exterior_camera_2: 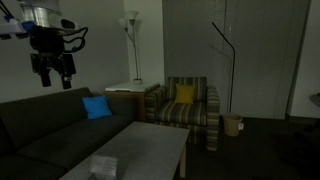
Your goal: Pick up the blue cup from the table and put it on the plate.
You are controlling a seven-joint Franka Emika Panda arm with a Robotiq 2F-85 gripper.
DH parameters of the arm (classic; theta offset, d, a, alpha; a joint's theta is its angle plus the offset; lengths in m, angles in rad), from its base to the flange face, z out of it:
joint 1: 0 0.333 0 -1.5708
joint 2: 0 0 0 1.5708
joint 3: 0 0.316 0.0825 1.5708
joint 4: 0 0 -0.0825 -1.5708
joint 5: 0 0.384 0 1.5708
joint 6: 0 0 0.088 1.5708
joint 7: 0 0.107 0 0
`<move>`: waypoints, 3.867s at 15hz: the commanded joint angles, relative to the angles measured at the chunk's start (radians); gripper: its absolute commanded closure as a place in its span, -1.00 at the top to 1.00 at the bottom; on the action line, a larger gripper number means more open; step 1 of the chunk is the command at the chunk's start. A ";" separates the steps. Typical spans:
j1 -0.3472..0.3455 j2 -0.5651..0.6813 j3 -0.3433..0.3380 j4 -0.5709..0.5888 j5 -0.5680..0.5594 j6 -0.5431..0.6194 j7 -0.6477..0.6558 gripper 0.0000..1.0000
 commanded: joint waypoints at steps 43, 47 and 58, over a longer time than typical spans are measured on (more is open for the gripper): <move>0.163 0.657 0.054 0.437 -0.115 0.228 0.011 1.00; 0.152 0.724 0.066 0.503 -0.106 0.218 -0.039 1.00; 0.180 0.934 0.097 0.763 -0.104 0.033 -0.133 1.00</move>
